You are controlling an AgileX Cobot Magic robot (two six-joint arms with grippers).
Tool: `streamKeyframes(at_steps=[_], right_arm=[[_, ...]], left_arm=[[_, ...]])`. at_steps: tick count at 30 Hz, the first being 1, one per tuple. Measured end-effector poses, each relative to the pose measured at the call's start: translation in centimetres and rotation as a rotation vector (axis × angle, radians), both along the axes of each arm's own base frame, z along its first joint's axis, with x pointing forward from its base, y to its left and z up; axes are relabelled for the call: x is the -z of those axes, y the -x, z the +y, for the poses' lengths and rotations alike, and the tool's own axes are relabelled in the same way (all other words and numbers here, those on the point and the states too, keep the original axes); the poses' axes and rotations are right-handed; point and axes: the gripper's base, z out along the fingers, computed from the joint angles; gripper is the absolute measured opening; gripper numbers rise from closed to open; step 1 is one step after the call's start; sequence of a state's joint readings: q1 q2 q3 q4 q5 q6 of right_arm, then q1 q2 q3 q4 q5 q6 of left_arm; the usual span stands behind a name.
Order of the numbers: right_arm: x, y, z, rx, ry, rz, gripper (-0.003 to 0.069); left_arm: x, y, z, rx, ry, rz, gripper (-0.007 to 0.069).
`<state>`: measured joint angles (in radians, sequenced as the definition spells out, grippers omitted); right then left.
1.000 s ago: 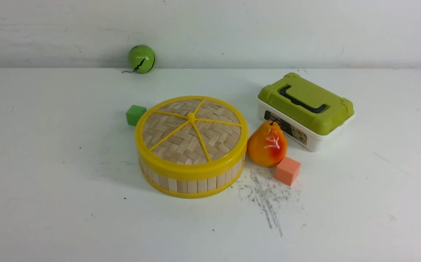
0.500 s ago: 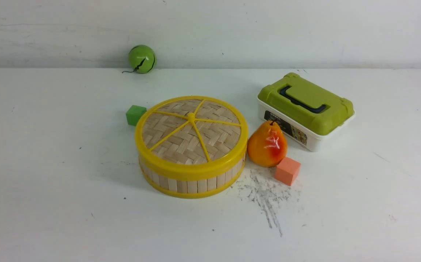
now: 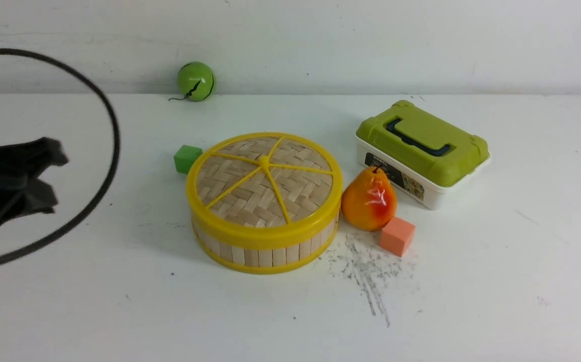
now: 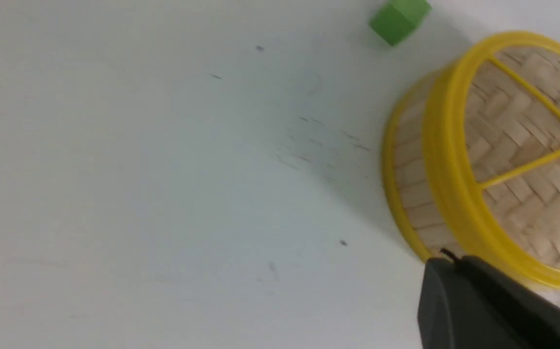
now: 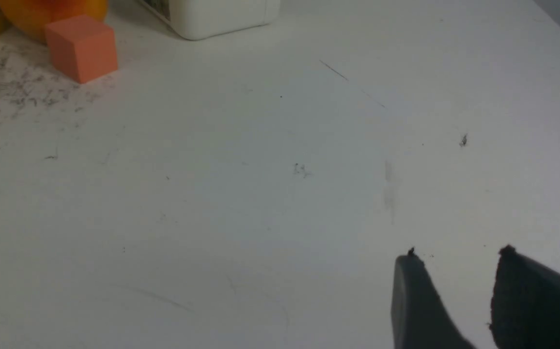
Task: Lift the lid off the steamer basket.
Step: Use the left arm to lift the lid of the steamer
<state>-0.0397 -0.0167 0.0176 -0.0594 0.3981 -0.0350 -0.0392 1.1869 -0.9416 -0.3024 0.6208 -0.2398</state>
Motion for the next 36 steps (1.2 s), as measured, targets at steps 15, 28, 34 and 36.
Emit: streamKeyframes(at_steps=[15,28,34,36], right_arm=[[0.0,0.0,0.0,0.000,0.000,0.000,0.0240],[0.0,0.0,0.0,0.000,0.000,0.000,0.0240],[0.0,0.0,0.0,0.000,0.000,0.000,0.0240],[0.0,0.0,0.0,0.000,0.000,0.000,0.0240]], left_arm=[[-3.3,-10.3,-9.2,0.538,-0.001,0.113,-0.0013],[-1.5,-17.5,-18.1,0.595,-0.448,0.149,0.0218],[2.4,-19.3,-19.1,0.565,-0.463,0.207,0.0403],[3.3,-19.8,-19.2,0.539,-0.457,0.214,0.0417]])
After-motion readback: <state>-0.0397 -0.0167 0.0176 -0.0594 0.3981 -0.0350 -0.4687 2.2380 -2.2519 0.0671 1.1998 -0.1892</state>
